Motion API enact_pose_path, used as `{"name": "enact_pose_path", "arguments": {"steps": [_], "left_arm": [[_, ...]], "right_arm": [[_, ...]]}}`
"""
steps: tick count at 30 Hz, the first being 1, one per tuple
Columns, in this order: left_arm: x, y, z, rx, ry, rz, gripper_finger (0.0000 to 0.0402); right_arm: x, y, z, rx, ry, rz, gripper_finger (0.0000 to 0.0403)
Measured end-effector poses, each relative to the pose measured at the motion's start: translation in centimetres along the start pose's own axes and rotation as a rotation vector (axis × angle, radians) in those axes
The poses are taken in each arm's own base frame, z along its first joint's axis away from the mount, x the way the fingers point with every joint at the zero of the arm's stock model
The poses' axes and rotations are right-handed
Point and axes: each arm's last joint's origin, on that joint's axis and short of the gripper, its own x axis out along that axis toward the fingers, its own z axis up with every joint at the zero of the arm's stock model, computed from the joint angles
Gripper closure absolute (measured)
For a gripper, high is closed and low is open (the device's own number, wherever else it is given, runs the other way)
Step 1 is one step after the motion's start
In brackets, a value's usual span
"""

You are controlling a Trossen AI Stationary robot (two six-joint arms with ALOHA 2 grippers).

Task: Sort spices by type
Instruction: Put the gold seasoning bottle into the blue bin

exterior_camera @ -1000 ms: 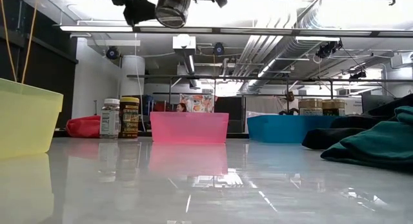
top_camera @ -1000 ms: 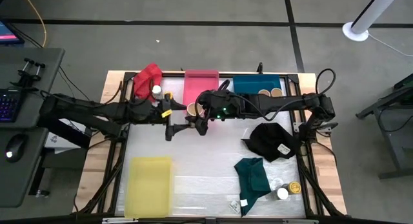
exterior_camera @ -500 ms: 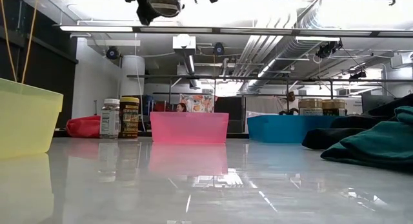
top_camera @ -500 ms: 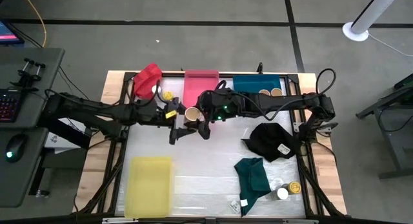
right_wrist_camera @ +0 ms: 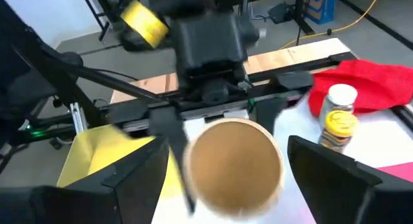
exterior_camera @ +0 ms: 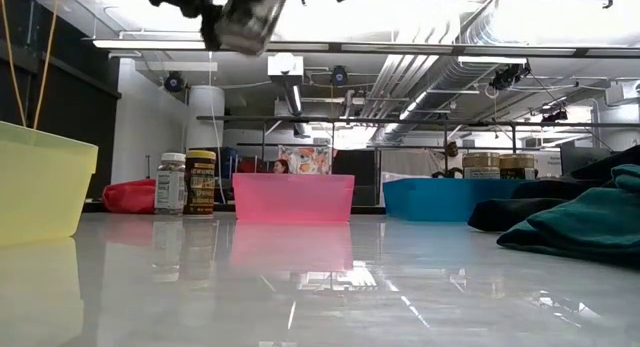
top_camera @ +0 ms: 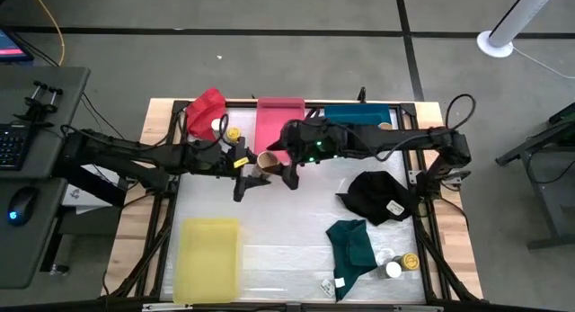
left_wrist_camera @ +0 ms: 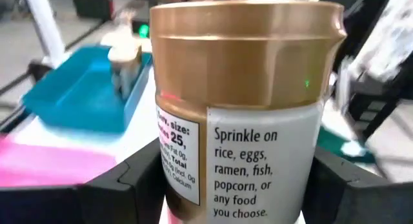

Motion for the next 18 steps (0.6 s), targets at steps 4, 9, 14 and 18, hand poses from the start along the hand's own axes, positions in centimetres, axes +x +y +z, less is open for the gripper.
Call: {"name": "enact_pose_path", "arguments": {"steps": [4,9,14,18], "left_arm": [[-0.9,0.4,-0.7,0.025,0.077,0.072,0.0167],[-0.7,1.2,-0.4,0.136,0.062,0.109,0.0167],[0.0,2.4,-0.8,0.21,0.104,0.135,0.0167],[-0.1,3.1,-0.3,0.205,0.073,0.151,0.0167]], "right_arm": [[-1.8,-0.9,0.4,0.001,0.028,-0.034,0.0092],[-3.2,-2.0,0.7,0.055,0.055,-0.058,0.0091],[-3.2,-2.3,1.0,0.079,0.026,-0.038,0.0091],[-3.2,-2.4,1.4,0.11,-0.009,-0.035,0.0091]]}}
